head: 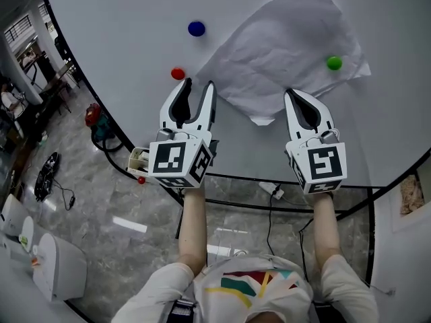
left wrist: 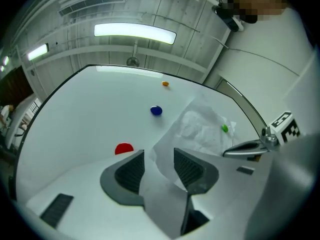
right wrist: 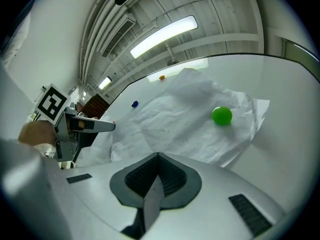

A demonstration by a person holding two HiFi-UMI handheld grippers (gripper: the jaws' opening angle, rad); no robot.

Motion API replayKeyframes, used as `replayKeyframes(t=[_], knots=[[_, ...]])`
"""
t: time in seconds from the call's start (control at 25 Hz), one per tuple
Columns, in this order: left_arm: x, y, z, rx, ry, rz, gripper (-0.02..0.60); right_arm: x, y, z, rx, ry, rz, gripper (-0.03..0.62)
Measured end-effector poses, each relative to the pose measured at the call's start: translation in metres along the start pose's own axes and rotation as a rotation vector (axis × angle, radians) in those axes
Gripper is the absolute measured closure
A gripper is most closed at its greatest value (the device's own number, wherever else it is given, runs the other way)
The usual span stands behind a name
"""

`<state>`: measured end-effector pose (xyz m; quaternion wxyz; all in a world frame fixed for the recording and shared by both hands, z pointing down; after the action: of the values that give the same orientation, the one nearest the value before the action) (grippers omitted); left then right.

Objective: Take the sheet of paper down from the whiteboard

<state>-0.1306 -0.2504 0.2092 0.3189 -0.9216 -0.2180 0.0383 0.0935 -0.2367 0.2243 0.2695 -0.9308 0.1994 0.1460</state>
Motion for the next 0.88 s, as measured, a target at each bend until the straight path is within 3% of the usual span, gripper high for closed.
replayKeyframes(t=[0.2,0.36,0.4,0.68,0.88], knots=[[0.0013,-0.0031,0.0009,-0.019,-0.018,-0.016,0.367,-0.0008,-0.0001,0.0003,0.001,-0.002,-0.002,0.585],[-0.0023,-0.0073,0.0002,-0.02,-0.028,-0.018,0.514,-0.0021,0.0002,0.0004,-0.002,-0.012,-0.004,0.585],[-0.0026,-0.0072,-0.0007,-0.024,-0.034,-0.027,0.523,-0.0022,0.0001,0.0002,-0.003,-0.015,-0.005,0.585],[-0.0003,-0.0087,-0.0011,-0.035,0.015,-0.05,0.535,-0.0039,0.0005,0.0015,-0.018,-0.037,-0.017,0.585],[-0.0008,-0.005,-0.003,-0.031,-0.021,-0.077,0.512,-0.0045,0.0011,0.0022,-0.026,-0.046,-0.019,0.585]])
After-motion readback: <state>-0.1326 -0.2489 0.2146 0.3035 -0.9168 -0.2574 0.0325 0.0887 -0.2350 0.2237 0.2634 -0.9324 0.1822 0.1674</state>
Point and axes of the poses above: the fingertips, and each gripper's own axes: y forward along the fingers, x to its right, z out of its top, the point moved 7 cm from there along -y, backward along the fingers, and after that the axes turned 11 degrees about x, right-handed, at the moved point
